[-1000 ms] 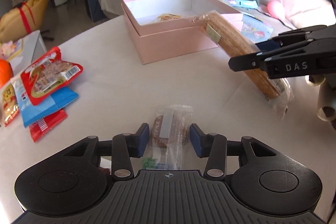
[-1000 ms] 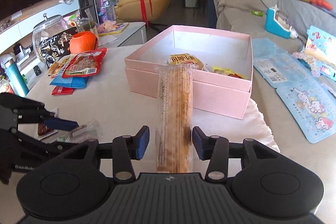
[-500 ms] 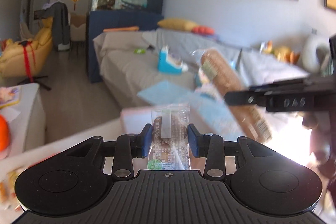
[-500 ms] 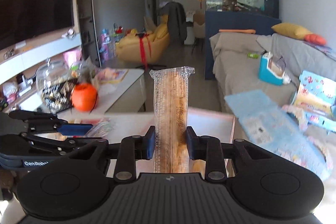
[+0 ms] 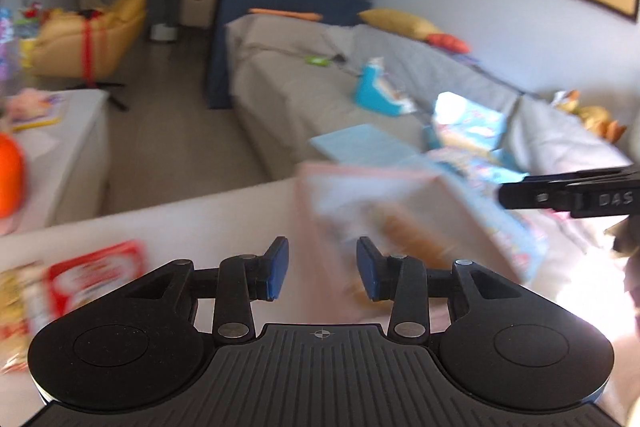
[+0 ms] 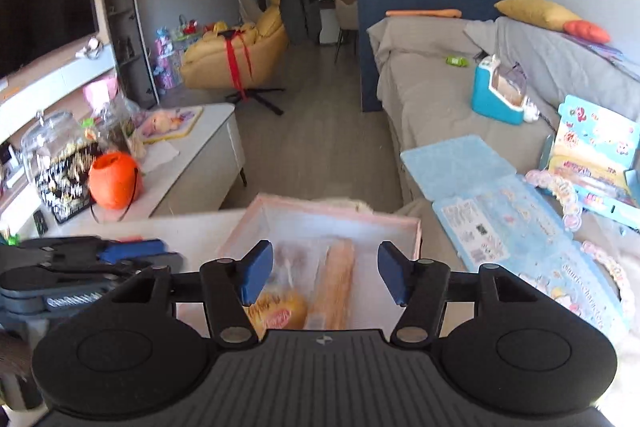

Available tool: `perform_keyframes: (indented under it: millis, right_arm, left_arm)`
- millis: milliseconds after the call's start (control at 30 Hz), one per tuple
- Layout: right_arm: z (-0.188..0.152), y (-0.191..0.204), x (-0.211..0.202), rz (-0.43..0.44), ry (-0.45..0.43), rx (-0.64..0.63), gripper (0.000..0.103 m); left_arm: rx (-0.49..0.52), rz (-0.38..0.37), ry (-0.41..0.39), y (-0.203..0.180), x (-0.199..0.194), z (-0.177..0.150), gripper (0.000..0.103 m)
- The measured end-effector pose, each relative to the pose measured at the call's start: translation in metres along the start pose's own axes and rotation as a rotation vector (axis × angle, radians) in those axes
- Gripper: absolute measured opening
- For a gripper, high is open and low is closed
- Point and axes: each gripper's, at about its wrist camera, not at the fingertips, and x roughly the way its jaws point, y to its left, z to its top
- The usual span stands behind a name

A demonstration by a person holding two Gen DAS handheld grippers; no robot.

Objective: Organize snacks

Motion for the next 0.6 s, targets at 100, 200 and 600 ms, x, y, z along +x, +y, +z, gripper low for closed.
perform_keyframes:
  millis: [100, 200, 600]
  right_arm:
    - [-0.022, 0.023, 0.007, 0.054, 0.037, -0.05, 0.059]
    - [-0.041, 0.063, 0.015, 0.17, 0.085, -0.104, 0.059]
    - [-0.154, 0.258, 0.036, 0.46, 0.266, -0.437, 0.064]
  left_arm:
    - [-0.035, 0.094, 0.013, 0.035, -0.028, -0.029, 0.041]
    - [-0.106, 0.202, 0.038, 0.074, -0.056, -0.052, 0.041]
    - [-0.209, 0.314, 0.012, 0.119, -0.102, -0.079, 0.042]
